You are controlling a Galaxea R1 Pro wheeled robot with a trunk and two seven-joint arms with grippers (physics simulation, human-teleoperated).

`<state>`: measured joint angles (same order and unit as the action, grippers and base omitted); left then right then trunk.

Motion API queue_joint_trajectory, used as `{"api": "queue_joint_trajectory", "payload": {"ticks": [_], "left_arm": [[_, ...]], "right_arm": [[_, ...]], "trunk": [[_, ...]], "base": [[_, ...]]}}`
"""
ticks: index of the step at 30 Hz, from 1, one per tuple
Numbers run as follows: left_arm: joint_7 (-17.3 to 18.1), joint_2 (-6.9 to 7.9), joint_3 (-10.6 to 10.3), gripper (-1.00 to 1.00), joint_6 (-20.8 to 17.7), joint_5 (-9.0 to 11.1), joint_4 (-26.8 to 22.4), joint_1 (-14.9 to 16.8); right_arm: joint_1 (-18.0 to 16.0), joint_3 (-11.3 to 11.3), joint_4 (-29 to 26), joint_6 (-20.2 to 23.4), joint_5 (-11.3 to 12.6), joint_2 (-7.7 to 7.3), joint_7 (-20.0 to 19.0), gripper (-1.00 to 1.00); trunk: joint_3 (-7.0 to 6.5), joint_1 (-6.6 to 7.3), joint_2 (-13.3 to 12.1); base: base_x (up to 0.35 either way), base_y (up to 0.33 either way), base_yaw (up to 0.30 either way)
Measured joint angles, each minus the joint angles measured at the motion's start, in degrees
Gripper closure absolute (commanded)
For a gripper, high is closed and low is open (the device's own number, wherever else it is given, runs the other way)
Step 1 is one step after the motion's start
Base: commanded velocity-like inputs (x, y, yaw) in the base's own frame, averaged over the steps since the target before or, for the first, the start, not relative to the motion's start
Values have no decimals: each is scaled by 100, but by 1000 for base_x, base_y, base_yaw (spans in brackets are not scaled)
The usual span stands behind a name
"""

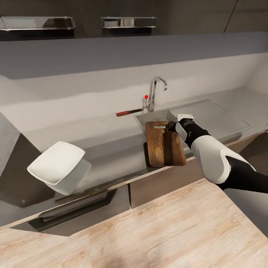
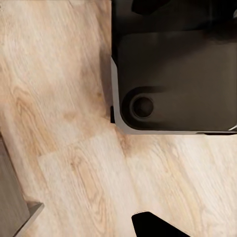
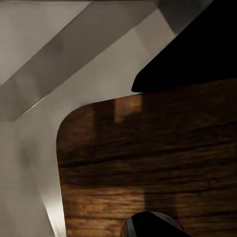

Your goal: In the kitchen, take the Vidalia onion out of the sink, dice it on the chopping board with the paring knife, put the diced onion into the bowl on the countertop, then place both the paring knife and the chopping board into the sink.

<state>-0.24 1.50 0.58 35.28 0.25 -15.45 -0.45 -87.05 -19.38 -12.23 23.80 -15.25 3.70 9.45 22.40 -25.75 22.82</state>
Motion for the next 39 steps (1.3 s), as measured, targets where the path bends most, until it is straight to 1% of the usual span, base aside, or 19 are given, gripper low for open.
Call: {"api": "queue_joint_trajectory", "payload": {"ticks": [10,24,33,39], "left_arm": [[0,0,0,-100,0,0,7,1],[0,0,-1,-100,0,0,9,-1],[2,0,-1,-100,0,0,9,2],[8,0,-1,-100,0,0,17,-1]], "right_arm": [[0,-2,0,-1,8,1,1,100],[-1,15,51,0,-1,2,-51,100],[-1,23,54,-1,-7,10,-15,100],[0,16,53,-2,4,76,-3,100]], "trunk": [[-71,0,0],[-91,0,0],[-91,0,0],[-118,0,0]], "base": [[0,242,-192],[0,13,-26],[0,10,-6],[0,139,-179]]}}
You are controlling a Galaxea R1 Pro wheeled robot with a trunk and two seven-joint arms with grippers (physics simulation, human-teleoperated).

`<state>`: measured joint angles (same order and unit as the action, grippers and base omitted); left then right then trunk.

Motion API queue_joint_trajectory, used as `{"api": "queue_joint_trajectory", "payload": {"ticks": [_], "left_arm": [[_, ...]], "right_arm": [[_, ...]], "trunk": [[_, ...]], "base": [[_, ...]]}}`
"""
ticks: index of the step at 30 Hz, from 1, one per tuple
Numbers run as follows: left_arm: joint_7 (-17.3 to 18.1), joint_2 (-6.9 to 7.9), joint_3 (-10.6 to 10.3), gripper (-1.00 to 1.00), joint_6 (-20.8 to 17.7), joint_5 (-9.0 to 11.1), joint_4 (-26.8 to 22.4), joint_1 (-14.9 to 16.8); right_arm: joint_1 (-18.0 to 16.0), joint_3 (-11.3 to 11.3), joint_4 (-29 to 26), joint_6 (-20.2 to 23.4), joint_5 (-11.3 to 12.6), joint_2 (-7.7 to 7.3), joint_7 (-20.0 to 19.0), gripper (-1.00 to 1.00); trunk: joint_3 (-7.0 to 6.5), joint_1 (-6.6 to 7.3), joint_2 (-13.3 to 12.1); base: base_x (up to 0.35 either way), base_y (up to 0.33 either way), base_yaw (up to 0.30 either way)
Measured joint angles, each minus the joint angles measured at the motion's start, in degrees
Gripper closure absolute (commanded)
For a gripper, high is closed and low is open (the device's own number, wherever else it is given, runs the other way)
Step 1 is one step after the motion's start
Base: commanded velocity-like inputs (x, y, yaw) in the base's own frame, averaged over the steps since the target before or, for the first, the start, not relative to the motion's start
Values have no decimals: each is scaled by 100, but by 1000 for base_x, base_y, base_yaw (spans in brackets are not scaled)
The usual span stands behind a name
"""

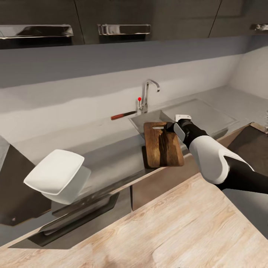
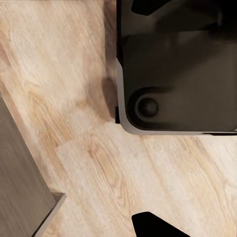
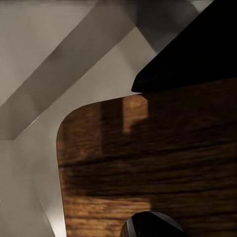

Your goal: In the kitchen, take the Vidalia onion out of the sink, dice it on the chopping board with the paring knife, put the diced onion into the bowl on the countertop, then place both the paring knife and the chopping board into the sink.

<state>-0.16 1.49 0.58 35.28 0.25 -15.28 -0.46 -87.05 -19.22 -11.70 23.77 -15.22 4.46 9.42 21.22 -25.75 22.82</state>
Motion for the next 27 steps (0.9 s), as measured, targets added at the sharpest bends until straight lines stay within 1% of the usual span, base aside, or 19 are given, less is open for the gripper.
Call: {"api": "queue_joint_trajectory", "payload": {"ticks": [13,17,25,27], "left_arm": [[0,0,0,-100,0,0,12,1],[0,0,-2,-100,-1,0,10,5],[5,-7,-9,-100,5,-19,5,2],[11,-8,-17,-100,11,-31,1,1]], "right_arm": [[0,2,0,2,-5,38,2,100],[-1,2,1,1,-3,52,4,100],[-1,-6,19,2,-9,56,9,100],[-1,2,29,7,-23,57,88,100]], "trunk": [[-85,0,0],[-109,0,0],[-119,0,0],[-119,0,0]], "base": [[0,208,-203],[0,45,-98],[0,4,-11],[0,0,-1]]}}
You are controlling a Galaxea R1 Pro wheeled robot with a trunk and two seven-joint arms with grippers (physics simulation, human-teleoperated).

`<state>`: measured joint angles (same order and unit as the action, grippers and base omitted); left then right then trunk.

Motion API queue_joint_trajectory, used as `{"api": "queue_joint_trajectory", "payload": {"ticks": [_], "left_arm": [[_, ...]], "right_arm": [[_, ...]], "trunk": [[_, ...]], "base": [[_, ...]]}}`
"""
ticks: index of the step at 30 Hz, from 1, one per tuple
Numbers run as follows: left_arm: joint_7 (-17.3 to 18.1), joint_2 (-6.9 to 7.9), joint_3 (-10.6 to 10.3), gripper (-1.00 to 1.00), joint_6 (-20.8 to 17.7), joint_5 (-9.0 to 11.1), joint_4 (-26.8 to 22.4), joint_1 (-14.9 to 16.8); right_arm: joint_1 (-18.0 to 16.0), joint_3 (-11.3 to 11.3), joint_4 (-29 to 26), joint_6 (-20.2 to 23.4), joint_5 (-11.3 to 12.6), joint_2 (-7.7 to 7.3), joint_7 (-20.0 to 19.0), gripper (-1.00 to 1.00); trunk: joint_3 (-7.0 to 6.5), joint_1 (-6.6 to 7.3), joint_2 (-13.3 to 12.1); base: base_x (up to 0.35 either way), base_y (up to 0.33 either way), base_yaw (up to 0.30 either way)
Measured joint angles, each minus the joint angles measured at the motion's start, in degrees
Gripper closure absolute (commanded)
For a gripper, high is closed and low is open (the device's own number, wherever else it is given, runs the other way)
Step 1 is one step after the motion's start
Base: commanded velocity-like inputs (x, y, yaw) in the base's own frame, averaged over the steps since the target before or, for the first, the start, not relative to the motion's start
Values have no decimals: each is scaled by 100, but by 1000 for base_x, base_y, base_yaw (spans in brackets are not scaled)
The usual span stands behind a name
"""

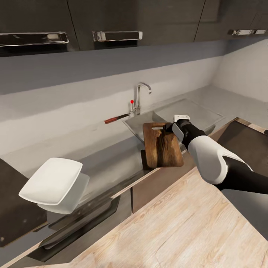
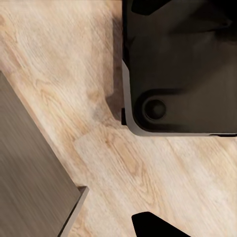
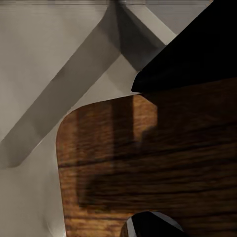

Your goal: In the kitchen, take the Vidalia onion out of the sink, dice it on the chopping board with the paring knife, put the diced onion into the bowl on the countertop, then place both the paring knife and the chopping board into the sink.

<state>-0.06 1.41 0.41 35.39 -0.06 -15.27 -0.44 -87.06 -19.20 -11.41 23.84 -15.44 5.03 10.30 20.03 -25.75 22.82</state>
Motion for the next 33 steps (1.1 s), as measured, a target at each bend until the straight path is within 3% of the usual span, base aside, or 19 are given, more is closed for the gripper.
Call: {"api": "queue_joint_trajectory", "payload": {"ticks": [3,7,8,9,13,15,20,24,26,33], "left_arm": [[20,-8,-18,-100,5,-8,-1,0],[27,-11,-25,-100,6,-10,0,0],[28,-15,-28,-100,6,-11,1,1],[29,-16,-30,-100,6,-10,1,-1],[29,-13,-27,-100,6,-10,1,0],[29,-7,-26,-100,6,-10,1,0],[29,-1,-25,-100,6,-10,2,2],[29,3,-25,-100,6,-10,7,0],[29,6,-25,-100,6,-10,8,2],[29,8,-25,-100,6,-9,8,-1]], "right_arm": [[0,5,5,8,-12,25,656,100],[0,-109,-29,-11,110,299,1603,100],[1,-168,-48,-8,229,449,2050,100],[1,-278,-63,-14,372,491,2377,100],[0,-443,-94,-187,983,491,3299,100],[0,-488,-97,-310,1182,493,3420,100],[-4,-641,-71,-708,2416,497,3519,100],[-4,-613,-14,-1189,3237,496,3522,100],[-3,-603,4,-1310,3460,496,3512,100],[-2,-564,108,-1564,3534,496,3722,100]], "trunk": [[0,0,0],[0,0,0],[0,0,0],[0,0,0],[0,0,0],[0,0,0],[0,0,0],[0,0,0],[0,0,0],[0,0,0]], "base": [[0,0,0],[0,0,0],[0,0,0],[0,0,0],[0,0,0],[0,0,0],[0,0,0],[0,0,0],[0,0,0],[0,0,0]]}}
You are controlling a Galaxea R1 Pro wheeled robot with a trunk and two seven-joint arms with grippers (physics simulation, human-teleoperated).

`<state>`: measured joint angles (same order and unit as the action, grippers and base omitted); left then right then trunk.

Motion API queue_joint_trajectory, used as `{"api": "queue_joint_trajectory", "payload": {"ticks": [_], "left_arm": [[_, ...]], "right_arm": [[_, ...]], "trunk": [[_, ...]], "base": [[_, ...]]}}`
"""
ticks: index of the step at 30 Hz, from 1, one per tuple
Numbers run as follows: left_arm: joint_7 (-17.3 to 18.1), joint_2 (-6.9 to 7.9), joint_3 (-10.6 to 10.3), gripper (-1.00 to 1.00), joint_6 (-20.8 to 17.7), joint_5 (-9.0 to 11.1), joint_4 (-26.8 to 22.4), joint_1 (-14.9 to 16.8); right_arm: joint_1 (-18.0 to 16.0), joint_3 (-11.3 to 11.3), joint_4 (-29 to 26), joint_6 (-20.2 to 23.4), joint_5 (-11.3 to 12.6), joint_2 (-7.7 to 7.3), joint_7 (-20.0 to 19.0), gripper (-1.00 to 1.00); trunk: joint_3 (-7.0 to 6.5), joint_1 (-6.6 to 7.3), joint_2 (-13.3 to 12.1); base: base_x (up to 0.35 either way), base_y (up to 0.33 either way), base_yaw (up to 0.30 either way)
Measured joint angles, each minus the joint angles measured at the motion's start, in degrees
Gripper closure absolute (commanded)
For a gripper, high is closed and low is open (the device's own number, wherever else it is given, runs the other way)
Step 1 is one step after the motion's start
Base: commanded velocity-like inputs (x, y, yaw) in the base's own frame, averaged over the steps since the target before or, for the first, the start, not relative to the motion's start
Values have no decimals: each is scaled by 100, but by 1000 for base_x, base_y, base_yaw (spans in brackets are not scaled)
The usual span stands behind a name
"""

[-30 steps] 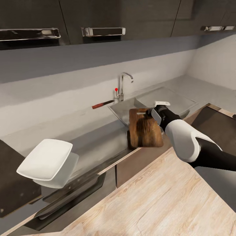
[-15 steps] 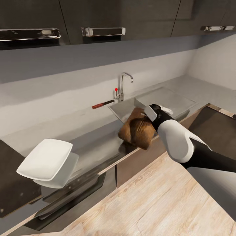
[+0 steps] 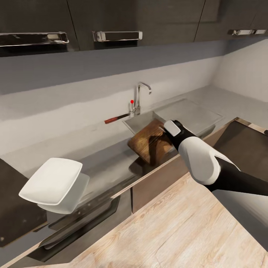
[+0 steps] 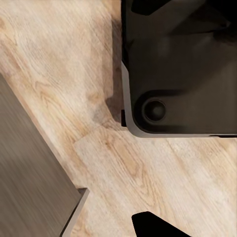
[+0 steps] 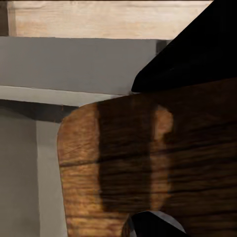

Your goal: In the kitchen, take the Vidalia onion out of the sink, dice it on the chopping board with the paring knife, put the diced onion into the bowl on the countertop, then place both the paring knife and the chopping board into the sink.

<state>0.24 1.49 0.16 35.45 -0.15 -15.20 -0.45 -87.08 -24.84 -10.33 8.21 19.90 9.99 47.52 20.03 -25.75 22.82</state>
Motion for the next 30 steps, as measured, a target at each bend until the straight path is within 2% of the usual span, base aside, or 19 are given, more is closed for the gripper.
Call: {"api": "queue_joint_trajectory", "payload": {"ticks": [5,8,15,22,30], "left_arm": [[0,0,-3,-100,0,5,0,2],[0,0,-6,-100,0,6,0,2],[0,0,-8,-100,7,7,7,4],[0,0,-7,-100,7,13,9,2],[0,0,-8,-100,7,9,7,1]], "right_arm": [[0,-6,138,-395,-7,1,621,100],[0,-18,167,-473,-9,1,802,100],[0,-16,190,-514,-26,0,901,100],[0,-12,191,-515,-51,0,1074,100],[0,4,225,-472,-77,0,1068,100]], "trunk": [[0,0,0],[0,0,0],[-1,0,0],[-1,0,0],[0,0,0]], "base": [[0,0,0],[0,0,0],[0,51,0],[0,179,0],[0,182,0]]}}
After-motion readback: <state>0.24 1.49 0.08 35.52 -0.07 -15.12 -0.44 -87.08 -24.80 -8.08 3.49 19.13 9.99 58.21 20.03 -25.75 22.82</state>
